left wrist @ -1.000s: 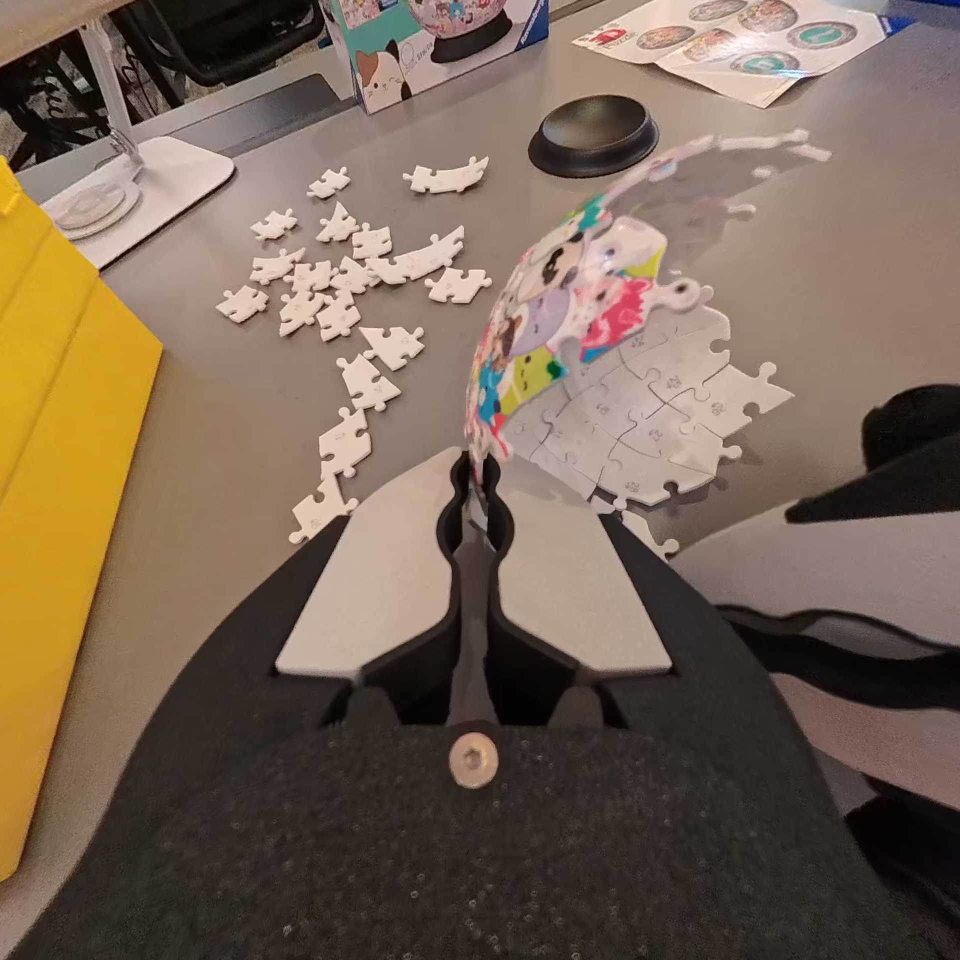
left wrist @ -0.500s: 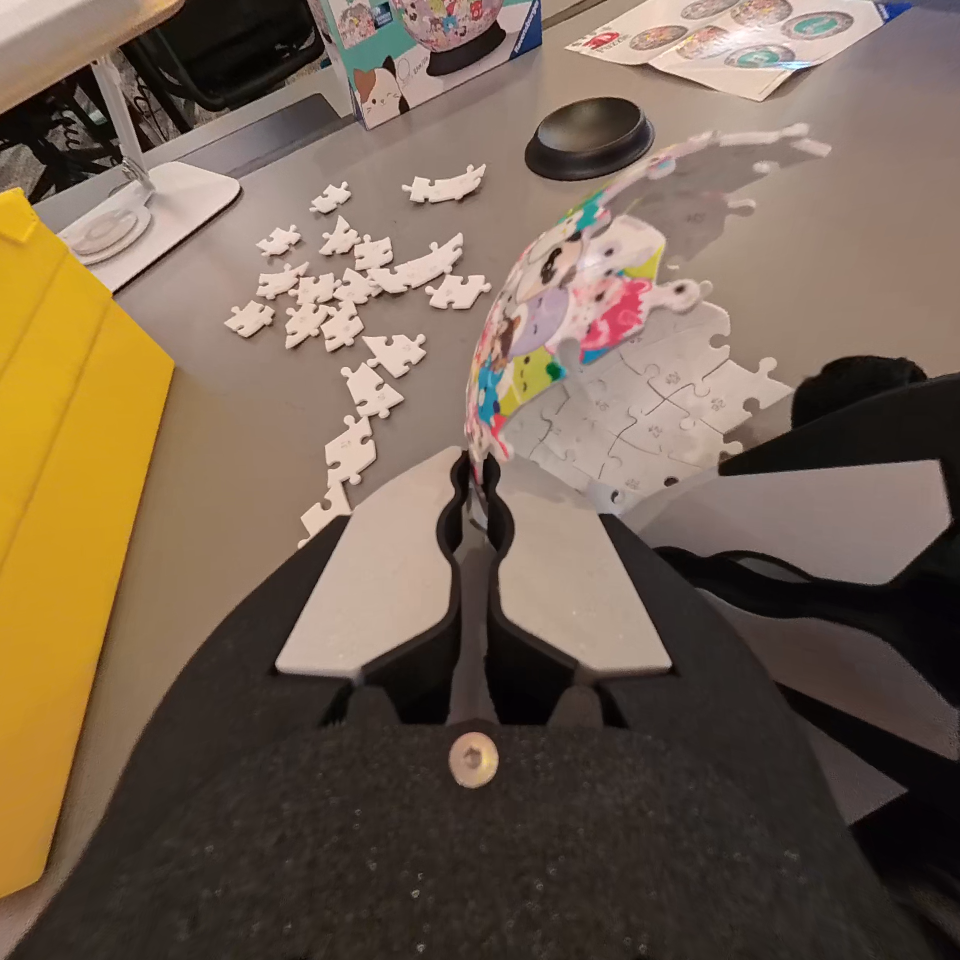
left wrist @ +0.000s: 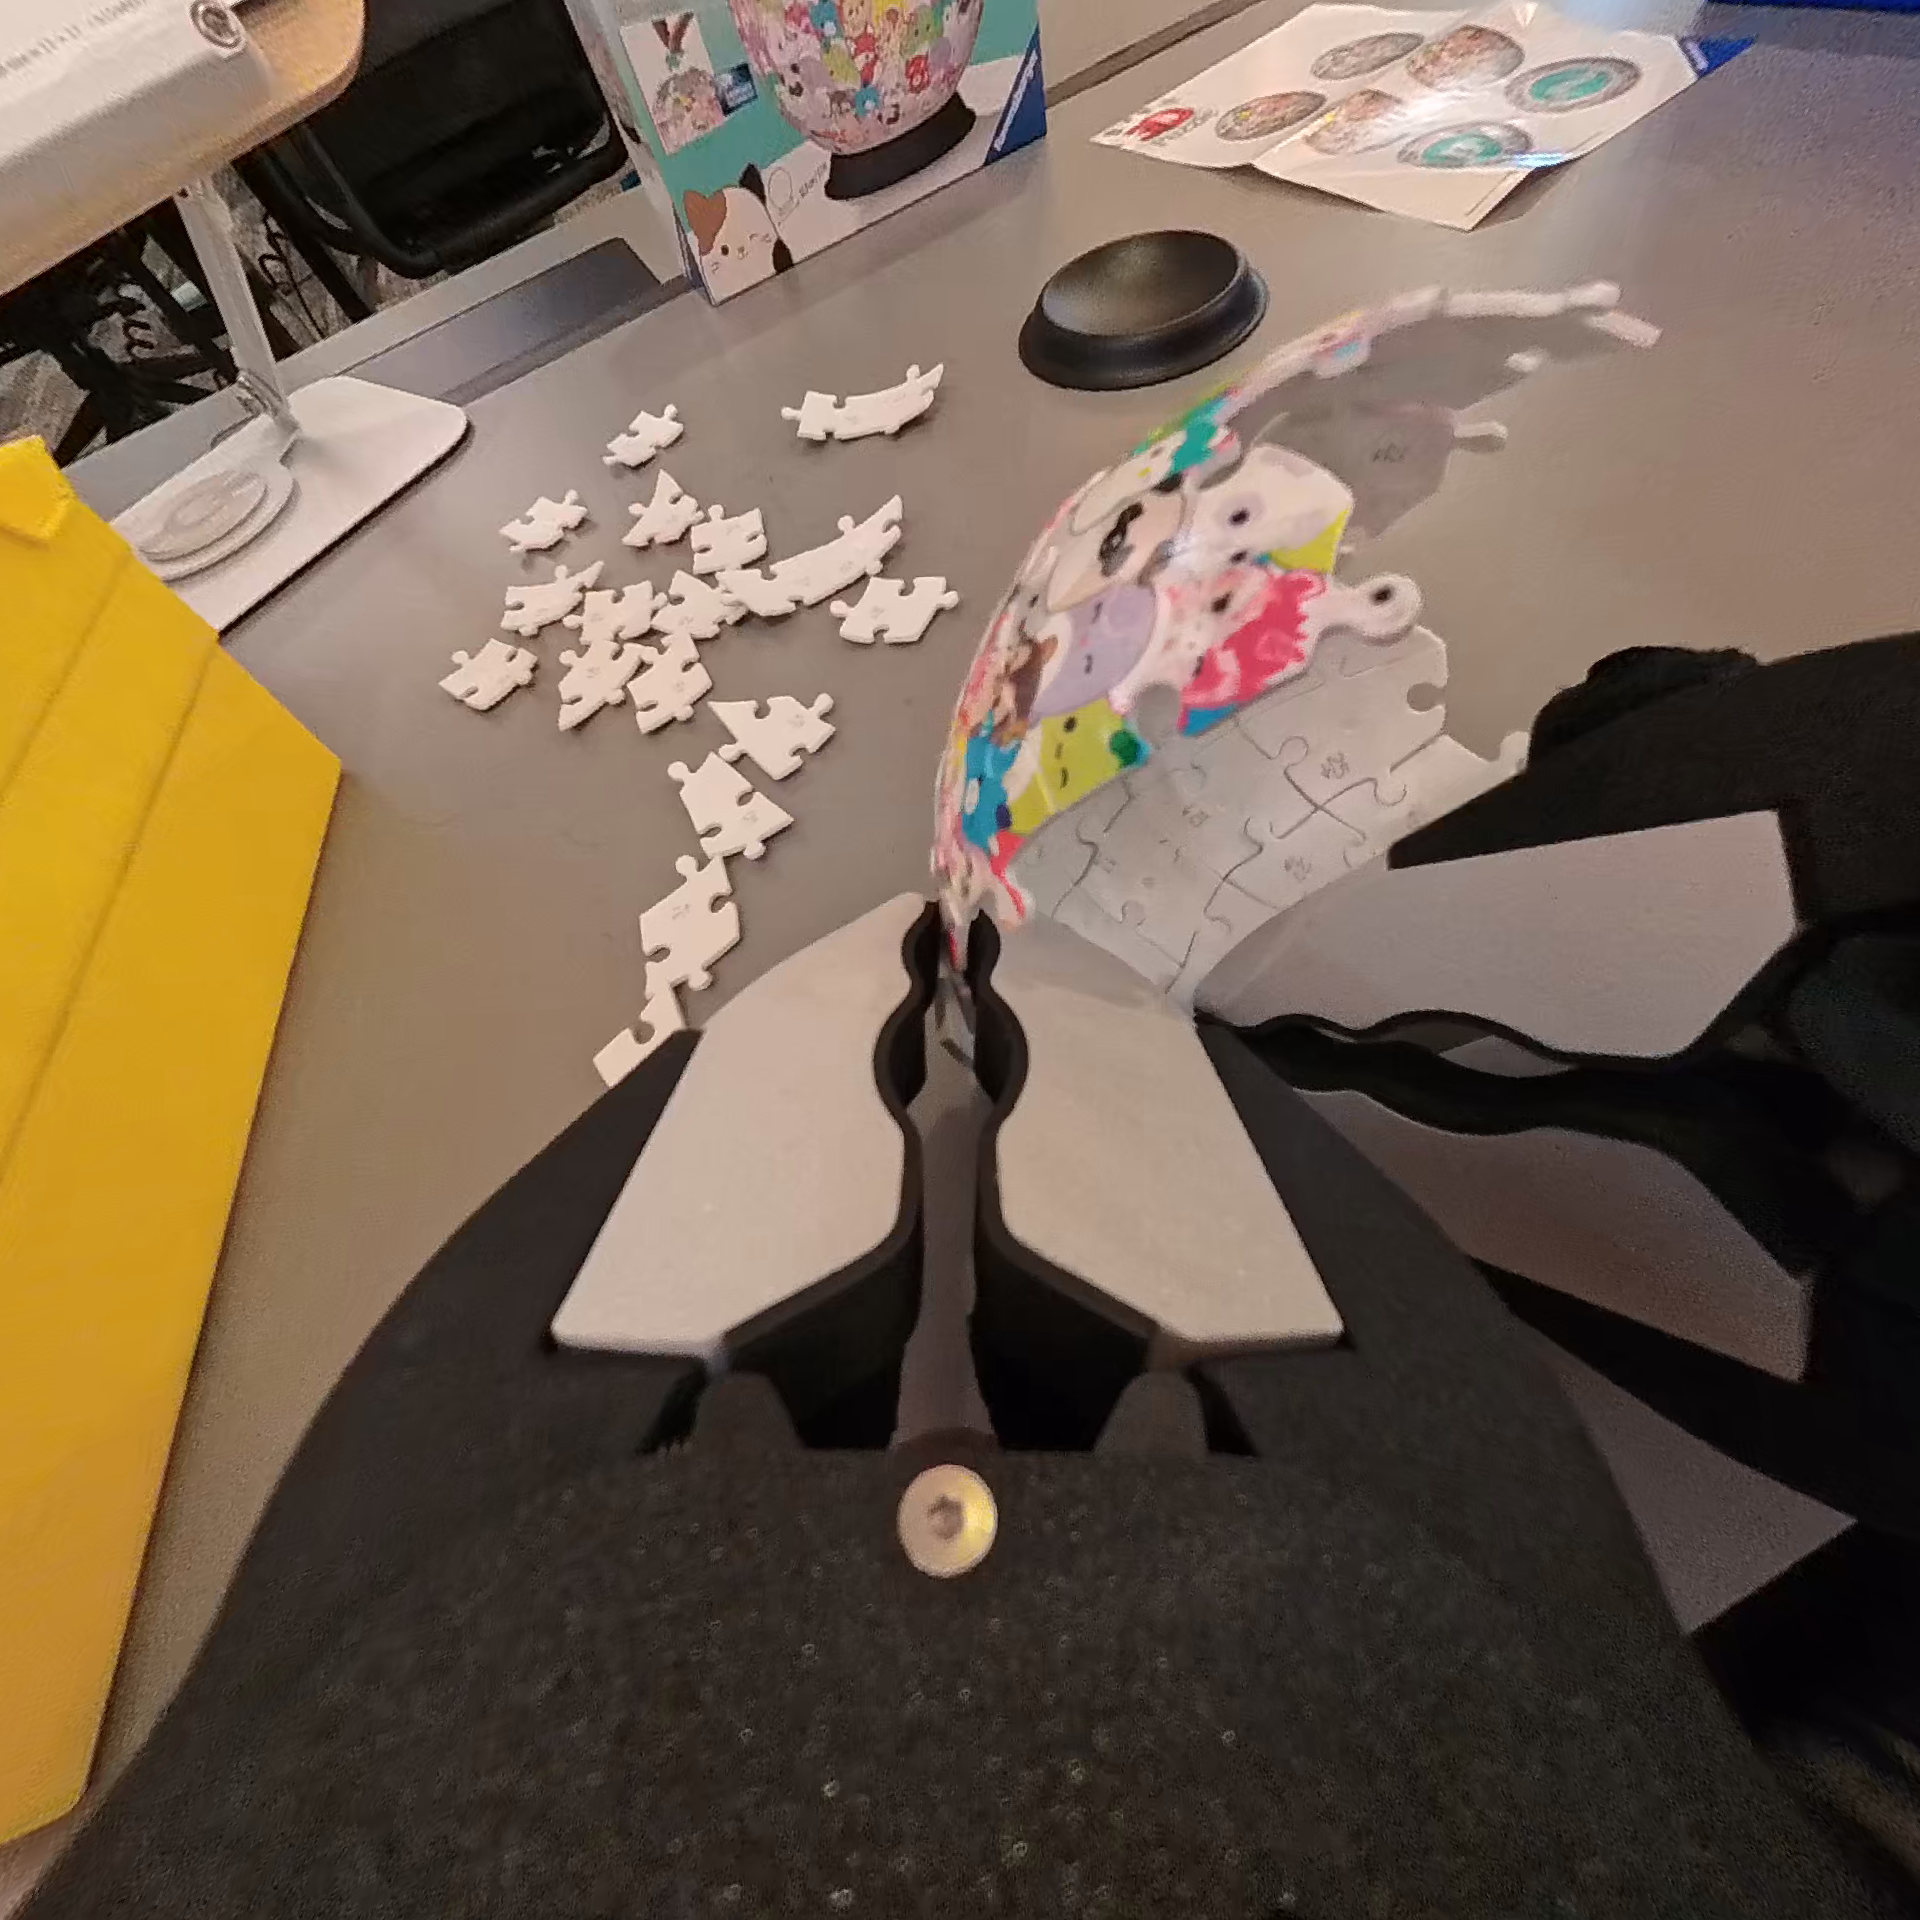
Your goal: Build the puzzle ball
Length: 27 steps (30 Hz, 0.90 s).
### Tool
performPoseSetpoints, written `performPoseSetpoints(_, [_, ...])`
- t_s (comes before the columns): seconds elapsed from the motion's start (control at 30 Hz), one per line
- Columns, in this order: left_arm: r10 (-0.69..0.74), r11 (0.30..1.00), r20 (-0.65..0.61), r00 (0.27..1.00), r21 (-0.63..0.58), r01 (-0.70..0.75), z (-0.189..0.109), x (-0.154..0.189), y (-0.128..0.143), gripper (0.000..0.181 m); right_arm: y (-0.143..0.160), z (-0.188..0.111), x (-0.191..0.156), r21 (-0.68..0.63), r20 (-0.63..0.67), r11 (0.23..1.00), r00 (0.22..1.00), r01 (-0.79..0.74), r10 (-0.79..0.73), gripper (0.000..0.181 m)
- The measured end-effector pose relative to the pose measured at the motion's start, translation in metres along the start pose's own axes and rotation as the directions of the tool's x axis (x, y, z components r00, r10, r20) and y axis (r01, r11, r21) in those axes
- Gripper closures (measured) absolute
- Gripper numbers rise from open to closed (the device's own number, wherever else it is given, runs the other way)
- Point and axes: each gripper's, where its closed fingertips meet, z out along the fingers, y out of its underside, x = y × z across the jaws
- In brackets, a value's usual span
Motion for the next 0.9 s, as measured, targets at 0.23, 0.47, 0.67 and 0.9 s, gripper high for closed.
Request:
performPoseSetpoints(0.23, [0.039,0.999,-0.001,0.999,0.009,-0.039,0.000,0.003,-0.001,0.178,0.002,-0.002,-0.001,-0.002,0.036,0.998,0.997,-0.070,0.070,0.181])
performPoseSetpoints(0.47, [0.088,0.996,0.002,0.996,0.015,-0.088,0.000,0.007,-0.002,0.177,0.007,-0.003,0.000,0.000,0.119,0.977,0.970,-0.212,0.210,0.181])
performPoseSetpoints(0.67, [0.131,0.991,0.007,0.991,0.024,-0.131,0.003,0.009,-0.004,0.177,0.012,-0.002,0.004,0.000,0.155,0.960,0.948,-0.281,0.278,0.181])
performPoseSetpoints(0.9, [0.157,0.987,0.015,0.988,0.029,-0.157,0.007,0.013,-0.008,0.177,0.013,-0.005,0.015,0.047,0.087,0.983,0.981,-0.179,0.175,0.181])
